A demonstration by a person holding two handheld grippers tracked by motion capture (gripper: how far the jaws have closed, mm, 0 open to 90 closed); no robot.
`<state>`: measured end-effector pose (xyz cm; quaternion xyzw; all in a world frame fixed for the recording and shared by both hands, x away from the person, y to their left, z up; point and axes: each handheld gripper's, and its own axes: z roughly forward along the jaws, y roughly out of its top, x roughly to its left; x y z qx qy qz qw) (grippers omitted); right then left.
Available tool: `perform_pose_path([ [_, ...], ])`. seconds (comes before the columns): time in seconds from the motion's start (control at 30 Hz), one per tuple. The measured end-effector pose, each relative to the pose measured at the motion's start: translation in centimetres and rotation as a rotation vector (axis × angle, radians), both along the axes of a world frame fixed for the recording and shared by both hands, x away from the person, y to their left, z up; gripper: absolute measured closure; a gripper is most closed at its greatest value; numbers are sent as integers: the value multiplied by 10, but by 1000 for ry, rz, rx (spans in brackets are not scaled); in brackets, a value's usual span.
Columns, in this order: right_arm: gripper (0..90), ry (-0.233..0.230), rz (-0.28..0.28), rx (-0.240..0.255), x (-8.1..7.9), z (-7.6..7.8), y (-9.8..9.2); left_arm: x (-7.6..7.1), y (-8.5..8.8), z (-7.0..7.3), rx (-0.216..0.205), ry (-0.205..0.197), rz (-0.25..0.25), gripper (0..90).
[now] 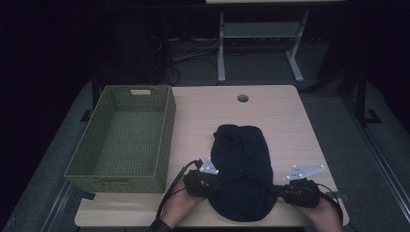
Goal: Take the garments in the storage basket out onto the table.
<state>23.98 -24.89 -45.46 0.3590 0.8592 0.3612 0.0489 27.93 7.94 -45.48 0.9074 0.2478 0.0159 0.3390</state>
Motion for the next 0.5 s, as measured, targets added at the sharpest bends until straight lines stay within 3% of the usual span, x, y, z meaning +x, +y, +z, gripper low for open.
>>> perform_pose_path([
  [0.13,657,-8,-3,16,0,2,-3,2,2,3,-4,7,-7,538],
  [0.3,510,-31,-17,43,2,6,-5,5,6,8,-42,-4,14,466],
  [0.5,422,-50,-28,72,7,13,-5,8,10,12,-50,-15,26,427],
])
